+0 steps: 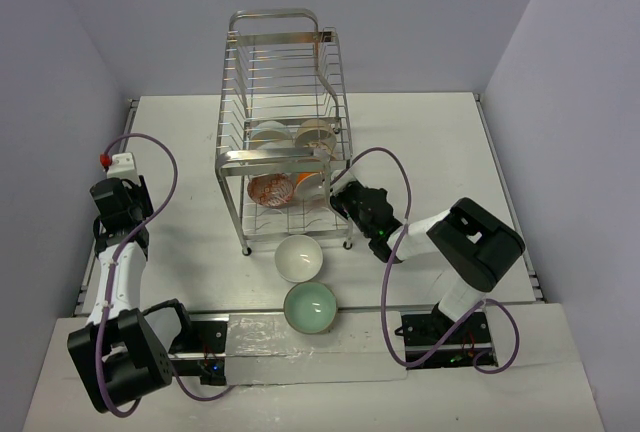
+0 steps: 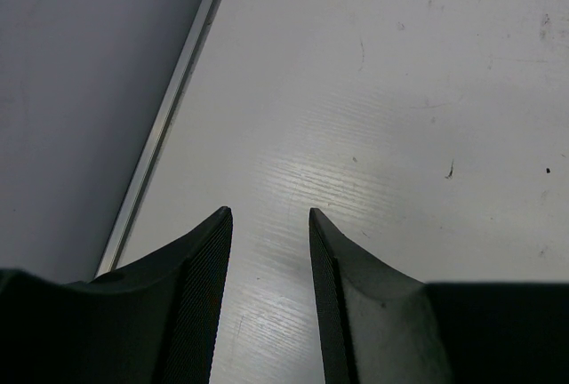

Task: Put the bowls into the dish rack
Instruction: Insert the bowl into the dish rack.

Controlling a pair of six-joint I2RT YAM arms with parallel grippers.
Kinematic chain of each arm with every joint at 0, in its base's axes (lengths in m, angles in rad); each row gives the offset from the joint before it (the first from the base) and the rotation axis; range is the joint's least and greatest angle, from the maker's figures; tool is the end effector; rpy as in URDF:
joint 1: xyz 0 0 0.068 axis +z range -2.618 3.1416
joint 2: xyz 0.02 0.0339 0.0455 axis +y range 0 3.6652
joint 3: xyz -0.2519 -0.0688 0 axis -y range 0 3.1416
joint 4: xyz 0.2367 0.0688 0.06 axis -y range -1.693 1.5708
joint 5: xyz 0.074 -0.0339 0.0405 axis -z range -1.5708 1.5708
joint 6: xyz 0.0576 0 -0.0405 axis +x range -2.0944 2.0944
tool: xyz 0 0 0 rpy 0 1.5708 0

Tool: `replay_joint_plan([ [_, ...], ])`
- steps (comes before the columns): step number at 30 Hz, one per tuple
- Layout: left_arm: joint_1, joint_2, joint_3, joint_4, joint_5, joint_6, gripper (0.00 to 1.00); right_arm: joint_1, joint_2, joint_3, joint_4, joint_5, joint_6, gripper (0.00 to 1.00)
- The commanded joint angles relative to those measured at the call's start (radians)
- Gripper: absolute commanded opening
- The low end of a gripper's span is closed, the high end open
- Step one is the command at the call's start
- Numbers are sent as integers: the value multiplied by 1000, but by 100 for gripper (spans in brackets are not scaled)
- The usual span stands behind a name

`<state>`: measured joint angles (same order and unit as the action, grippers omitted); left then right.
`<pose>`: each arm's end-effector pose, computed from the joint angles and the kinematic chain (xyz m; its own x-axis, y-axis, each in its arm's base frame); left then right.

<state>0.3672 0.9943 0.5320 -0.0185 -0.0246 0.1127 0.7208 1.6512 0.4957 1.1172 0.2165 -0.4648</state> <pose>0.2216 0.0868 0.2120 -0.4716 -0.0609 -0.8797 -0.3283 0.9380 0.1110 0.2492 0.2024 0.1672 0.1909 -0.4150 -0.8896 -0.4449 0.7712 -0.4553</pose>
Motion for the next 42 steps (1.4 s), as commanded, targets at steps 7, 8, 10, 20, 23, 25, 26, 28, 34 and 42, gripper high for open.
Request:
replay_joint_plan([
  [7,6,6,11,45,-11,10,45,28,-28,29,-25,-14,3,29],
  [8,6,6,11,46,-12,12,45,26,-28,30,-25,-14,3,30],
  [10,6,7,10,48,-15,13,45,28,-30,32,-28,-16,3,32],
  [20,6,9,10,49,-24,15,46,17,-74,34,-69,-42,17,37],
  [23,6,10,10,51,-29,16,46,5,-100,38,-103,-63,37,37],
  [25,6,10,11,46,-34,16,46,0,-117,41,-132,-84,54,37],
  [26,6,7,13,46,-32,15,46,-3,-123,44,-141,-92,58,37],
  [28,6,4,13,45,-32,15,45,-7,-134,49,-168,-107,72,38],
  [34,6,1,11,43,-37,16,46,-30,-159,61,-246,-178,112,38],
  [42,6,-2,13,41,-40,18,46,-110,-218,102,-428,-405,184,42],
])
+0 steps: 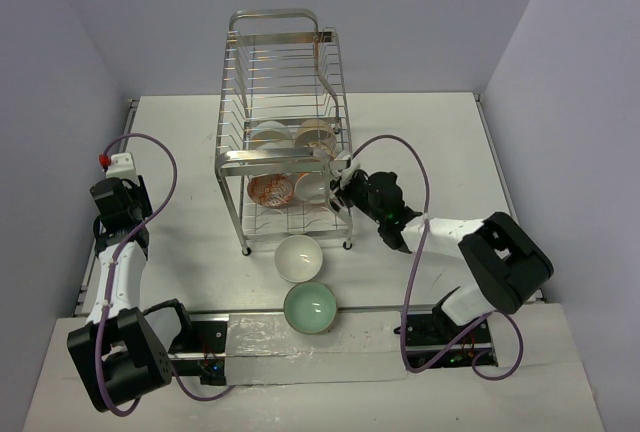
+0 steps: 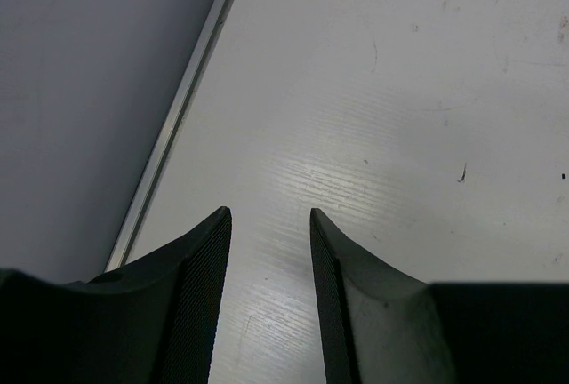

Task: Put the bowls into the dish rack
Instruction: Insert the bowl into the dish rack, then pick up the bowl from the center of the board.

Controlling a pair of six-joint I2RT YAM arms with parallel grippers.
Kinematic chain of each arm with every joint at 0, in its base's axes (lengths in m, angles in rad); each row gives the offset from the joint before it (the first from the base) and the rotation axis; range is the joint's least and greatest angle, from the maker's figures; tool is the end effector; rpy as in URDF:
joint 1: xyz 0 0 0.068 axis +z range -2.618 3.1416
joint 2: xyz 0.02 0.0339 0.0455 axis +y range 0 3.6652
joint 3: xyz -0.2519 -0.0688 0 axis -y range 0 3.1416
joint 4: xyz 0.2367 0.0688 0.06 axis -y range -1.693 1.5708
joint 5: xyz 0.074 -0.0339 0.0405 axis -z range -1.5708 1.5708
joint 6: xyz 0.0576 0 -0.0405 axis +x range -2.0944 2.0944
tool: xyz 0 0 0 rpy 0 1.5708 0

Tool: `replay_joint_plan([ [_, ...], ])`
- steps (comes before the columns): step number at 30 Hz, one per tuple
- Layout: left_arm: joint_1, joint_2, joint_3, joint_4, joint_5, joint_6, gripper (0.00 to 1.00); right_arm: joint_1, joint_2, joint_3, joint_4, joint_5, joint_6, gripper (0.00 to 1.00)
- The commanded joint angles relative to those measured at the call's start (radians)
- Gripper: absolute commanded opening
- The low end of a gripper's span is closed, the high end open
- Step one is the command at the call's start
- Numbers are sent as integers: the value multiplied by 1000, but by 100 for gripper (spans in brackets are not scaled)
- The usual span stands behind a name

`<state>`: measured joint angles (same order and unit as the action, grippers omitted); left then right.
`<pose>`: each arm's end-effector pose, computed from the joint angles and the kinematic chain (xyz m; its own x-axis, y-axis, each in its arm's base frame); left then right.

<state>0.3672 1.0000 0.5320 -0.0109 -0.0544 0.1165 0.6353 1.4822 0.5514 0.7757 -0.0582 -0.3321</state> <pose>0.2219 0.0887 0.2116 -0.4741 -0.0580 -0.8786 -0.3508 0.9277 0.1280 0.2533 0.1909 0.1901 0.0907 -0.3375 -0.9369 -0.6443 0.6975 -0.3136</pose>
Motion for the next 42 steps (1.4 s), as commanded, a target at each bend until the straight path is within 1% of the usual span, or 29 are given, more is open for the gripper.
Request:
replay_joint_plan([
  [1,6,-9,10,35,-9,15,46,-35,-54,53,-99,-146,54,42],
  [5,6,-5,13,28,2,14,46,-60,-71,77,-153,-204,70,42],
  [7,6,-3,13,25,4,15,46,-78,-77,93,-208,-270,76,43],
  [9,6,-6,13,25,5,17,46,-114,-85,119,-272,-375,87,47],
  [10,6,-4,13,23,8,17,46,-124,-85,128,-295,-399,91,48],
  [14,6,-9,8,17,40,26,46,-180,-88,153,-340,-454,119,48],
  [18,6,-8,13,14,45,23,46,-206,-89,188,-397,-503,125,48],
  [21,6,-4,16,14,47,22,47,-229,-109,188,-414,-519,130,49],
  [25,6,-9,16,14,71,23,47,-288,-160,200,-472,-595,146,50],
  [30,6,-18,10,14,77,29,47,-313,-207,235,-653,-673,102,53],
  [31,6,-20,10,14,80,29,47,-319,-212,240,-703,-675,85,53],
  [34,6,-20,11,14,87,26,47,-342,-220,263,-762,-677,76,54],
  [36,6,-18,17,-15,96,22,47,-391,-227,263,-773,-680,84,55],
  [37,4,-18,19,-17,100,22,47,-407,-227,266,-802,-655,67,56],
  [39,4,-27,16,-18,110,20,47,-445,-208,300,-883,-617,38,57],
  [40,6,-31,14,-20,113,20,47,-462,-197,315,-959,-609,-6,57],
  [42,6,-47,14,-23,122,15,47,-509,-174,358,-1030,-592,-33,57],
])
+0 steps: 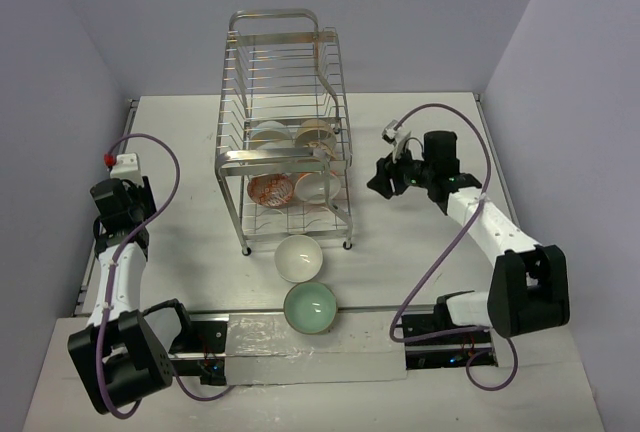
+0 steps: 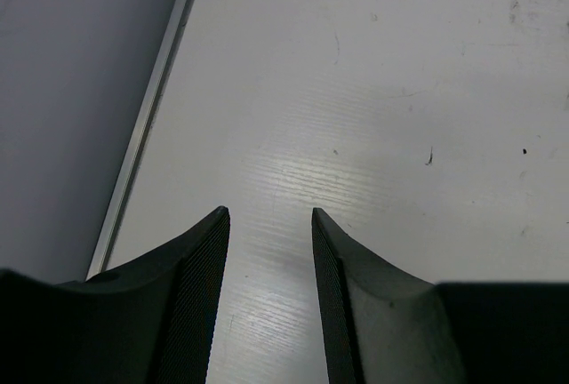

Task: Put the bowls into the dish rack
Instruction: Pick up the bowl from the center of the board.

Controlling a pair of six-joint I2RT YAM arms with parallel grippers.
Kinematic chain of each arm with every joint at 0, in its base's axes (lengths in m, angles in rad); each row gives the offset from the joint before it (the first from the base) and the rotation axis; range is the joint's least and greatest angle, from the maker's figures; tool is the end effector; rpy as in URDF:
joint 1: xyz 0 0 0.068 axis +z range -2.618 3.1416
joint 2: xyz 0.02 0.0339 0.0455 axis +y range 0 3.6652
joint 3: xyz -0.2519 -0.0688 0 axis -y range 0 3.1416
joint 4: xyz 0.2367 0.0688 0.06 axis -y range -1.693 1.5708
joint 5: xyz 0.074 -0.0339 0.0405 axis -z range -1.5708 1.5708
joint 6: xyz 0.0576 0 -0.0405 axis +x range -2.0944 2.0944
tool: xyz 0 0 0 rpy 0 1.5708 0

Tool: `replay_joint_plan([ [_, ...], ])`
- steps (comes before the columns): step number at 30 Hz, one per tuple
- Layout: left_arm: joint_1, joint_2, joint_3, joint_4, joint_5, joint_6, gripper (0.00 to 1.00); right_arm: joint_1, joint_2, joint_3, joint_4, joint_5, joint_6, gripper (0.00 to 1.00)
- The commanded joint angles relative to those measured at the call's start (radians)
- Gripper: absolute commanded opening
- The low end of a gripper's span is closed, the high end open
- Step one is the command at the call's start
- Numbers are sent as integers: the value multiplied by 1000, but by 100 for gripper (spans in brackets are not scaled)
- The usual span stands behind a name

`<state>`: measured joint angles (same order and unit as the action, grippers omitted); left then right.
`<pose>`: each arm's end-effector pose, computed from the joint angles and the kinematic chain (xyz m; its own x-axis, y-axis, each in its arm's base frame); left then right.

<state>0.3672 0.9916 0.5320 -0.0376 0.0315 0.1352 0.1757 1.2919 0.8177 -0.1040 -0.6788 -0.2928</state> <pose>0.2214 0.0832 0.2103 -0.4860 -0.0426 -0.8729 -0.2699 0.9573 0.1036 0.2774 0.0860 0.2360 -0.3265 -0.2861 -0.9008 -0.7812 0.6182 0.0868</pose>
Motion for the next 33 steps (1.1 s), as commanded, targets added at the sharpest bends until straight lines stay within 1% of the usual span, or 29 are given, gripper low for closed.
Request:
replay_joint_plan([
  [1,6,-44,14,1,42,-5,47,-65,24,109,-199,19,-130,56],
  [2,6,-51,16,-1,47,-6,47,-76,27,145,-305,21,-156,56],
  [3,6,-54,17,-4,56,-8,47,-88,27,162,-354,27,-178,56],
  [4,6,-57,19,-4,61,-12,47,-90,15,191,-467,39,-242,54],
  [6,6,-59,20,-5,73,-14,47,-91,-35,204,-552,54,-313,54],
  [7,6,-59,22,-5,77,-16,47,-90,-54,212,-647,56,-344,54],
  [9,6,-54,23,-10,91,-19,47,-88,-109,233,-748,61,-377,54],
  [10,6,-53,25,-10,94,-19,47,-90,-124,238,-749,62,-396,54],
  [11,6,-53,25,-11,96,-20,47,-88,-135,256,-828,59,-419,54],
  [15,6,-51,31,-13,119,-28,47,-85,-207,290,-947,59,-451,55],
  [19,6,-44,39,-24,137,-31,47,-67,-243,351,-1091,13,-523,57],
  [21,6,-45,39,-25,133,-32,47,-47,-246,371,-1128,-2,-555,57],
  [26,6,-56,34,-28,125,-31,47,99,-223,377,-1157,30,-540,57],
  [27,6,-54,34,-27,120,-31,47,167,-218,373,-1151,41,-516,57],
  [29,6,-51,36,-28,114,-31,47,231,-203,370,-1132,61,-488,57],
  [30,6,-50,36,-31,116,-31,47,282,-195,374,-1132,62,-467,57],
  [32,6,-44,36,-30,113,-28,47,336,-174,388,-1146,65,-444,57],
  [33,6,-42,36,-30,110,-28,47,391,-166,397,-1154,71,-415,57],
])
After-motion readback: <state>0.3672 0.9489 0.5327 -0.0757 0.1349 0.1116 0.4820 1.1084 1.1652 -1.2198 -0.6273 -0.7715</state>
